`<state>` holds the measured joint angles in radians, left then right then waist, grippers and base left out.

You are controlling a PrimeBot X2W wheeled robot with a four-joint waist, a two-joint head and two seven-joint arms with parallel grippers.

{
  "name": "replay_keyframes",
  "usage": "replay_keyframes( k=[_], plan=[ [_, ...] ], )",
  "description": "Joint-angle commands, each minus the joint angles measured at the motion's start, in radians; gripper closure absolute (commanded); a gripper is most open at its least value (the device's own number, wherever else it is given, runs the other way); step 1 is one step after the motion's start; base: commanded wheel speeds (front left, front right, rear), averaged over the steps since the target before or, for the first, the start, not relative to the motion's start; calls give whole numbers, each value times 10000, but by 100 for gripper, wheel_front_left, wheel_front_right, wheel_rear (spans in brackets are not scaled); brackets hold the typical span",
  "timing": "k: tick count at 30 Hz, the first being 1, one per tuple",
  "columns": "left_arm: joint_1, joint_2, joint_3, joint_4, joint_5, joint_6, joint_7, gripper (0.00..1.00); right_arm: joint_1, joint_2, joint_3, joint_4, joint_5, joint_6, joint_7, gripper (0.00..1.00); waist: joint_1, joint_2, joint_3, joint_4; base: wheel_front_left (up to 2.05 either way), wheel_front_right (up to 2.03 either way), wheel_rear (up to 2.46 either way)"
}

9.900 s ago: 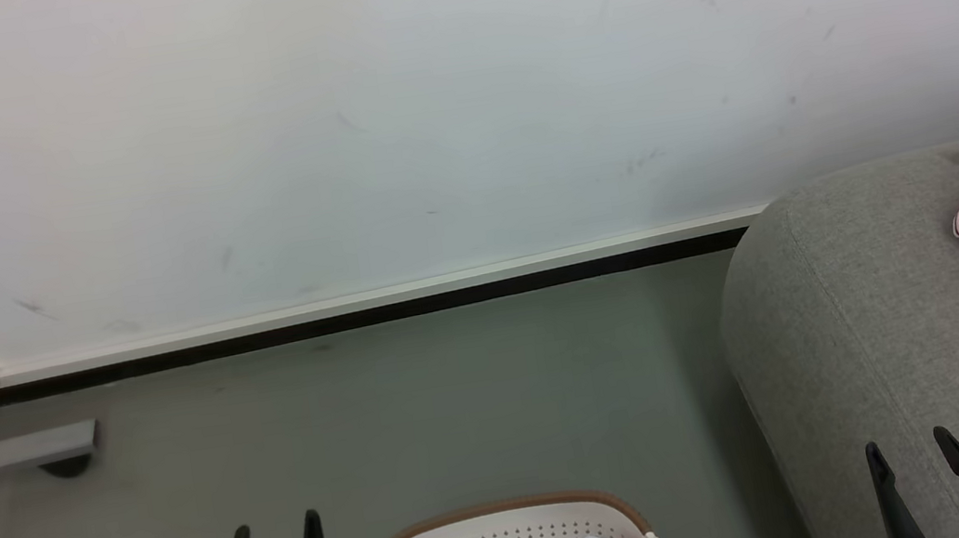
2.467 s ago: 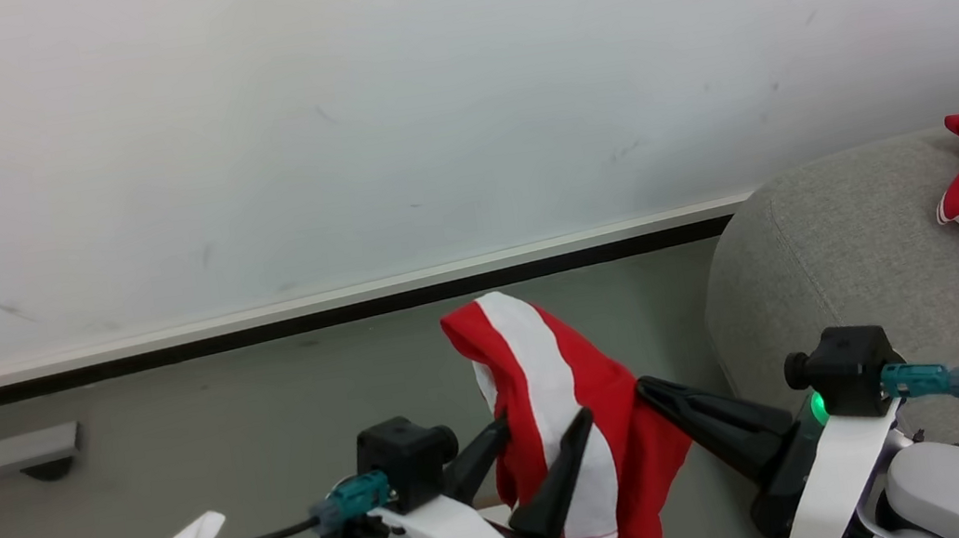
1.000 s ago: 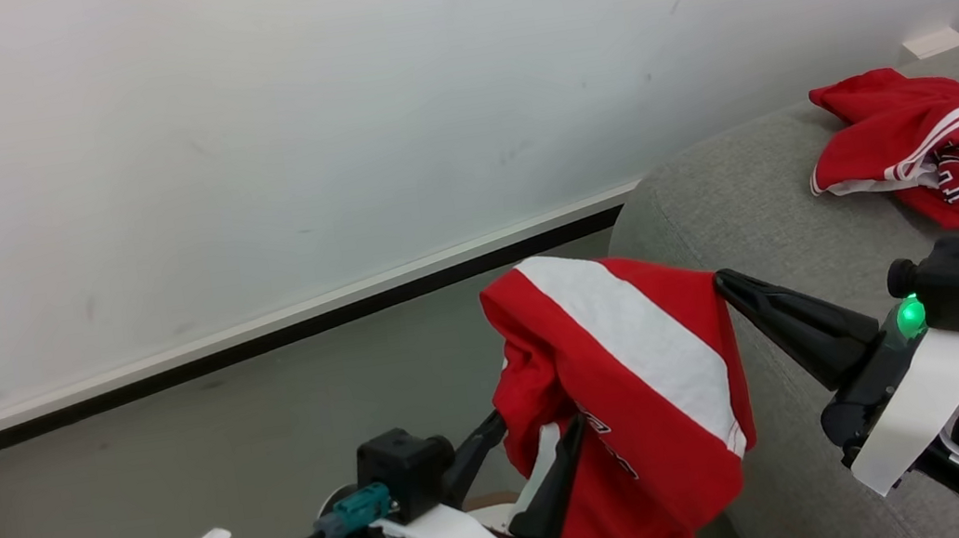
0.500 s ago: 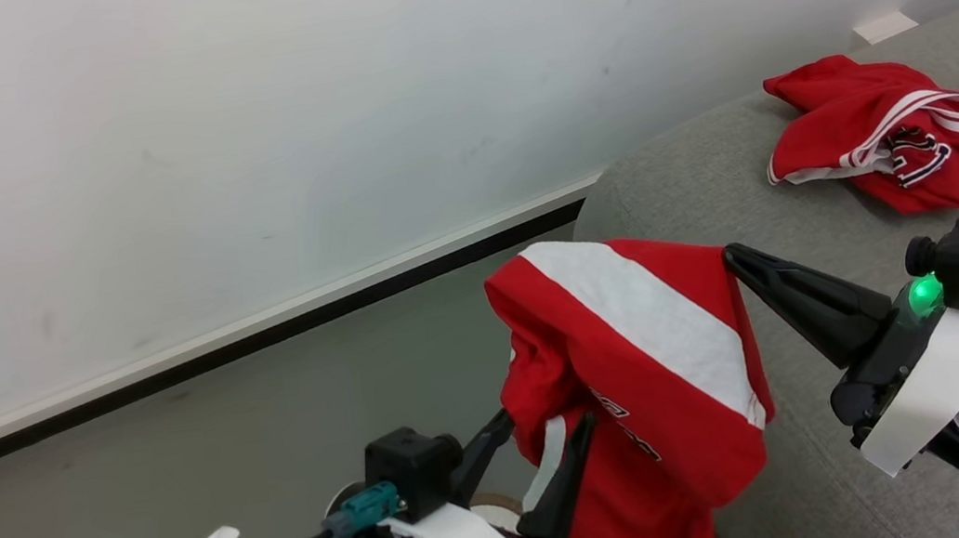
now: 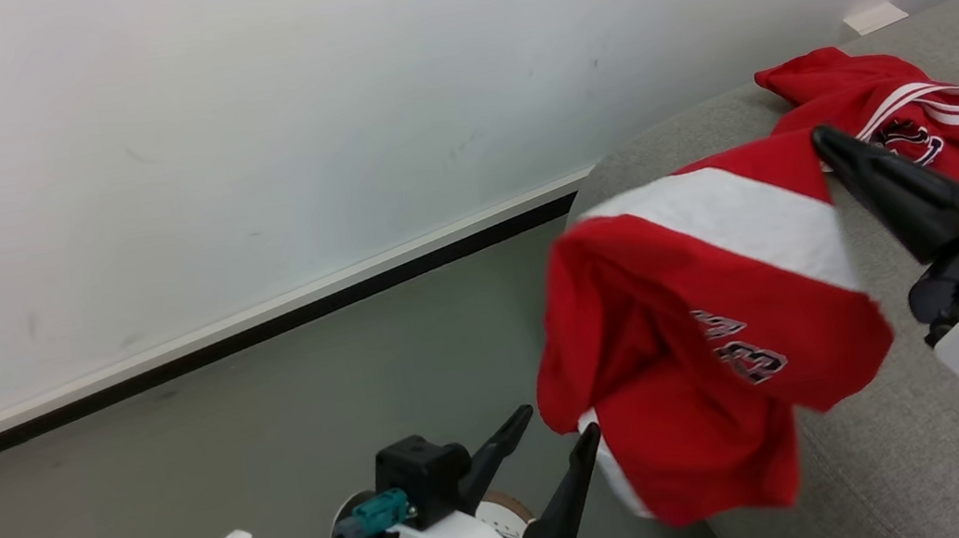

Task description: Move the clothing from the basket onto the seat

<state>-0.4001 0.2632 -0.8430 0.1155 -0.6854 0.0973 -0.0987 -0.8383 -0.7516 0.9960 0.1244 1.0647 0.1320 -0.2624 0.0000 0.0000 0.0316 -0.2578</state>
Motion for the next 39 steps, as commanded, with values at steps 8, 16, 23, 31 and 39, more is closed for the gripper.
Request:
replay_keyframes(
  k=[8,16,23,31,39],
  plan=[
    [7,43,-32,180,-70,-18,-114,0,1,-580,-788,-22,29,-25,-35,100,0,0,6,-45,0,0,0],
    [-108,61,-84,115,-23,29,-96,0,300,-772,-1214,-110,-70,-26,-35,100,0,0,27,-212,0,0,0],
    [-411,112,-139,-209,164,62,80,0,363,-849,-1479,176,-197,-26,-35,100,0,0,387,-348,0,0,0],
    [-1207,63,-229,-617,459,10,393,0,-507,-797,-1990,936,-283,-26,-33,100,0,0,1534,-92,0,0,0],
    [-2454,-219,-384,-753,911,-233,732,0,-2272,-1211,-3304,2683,-675,-26,-32,100,0,0,3294,639,0,0,0]
  ],
)
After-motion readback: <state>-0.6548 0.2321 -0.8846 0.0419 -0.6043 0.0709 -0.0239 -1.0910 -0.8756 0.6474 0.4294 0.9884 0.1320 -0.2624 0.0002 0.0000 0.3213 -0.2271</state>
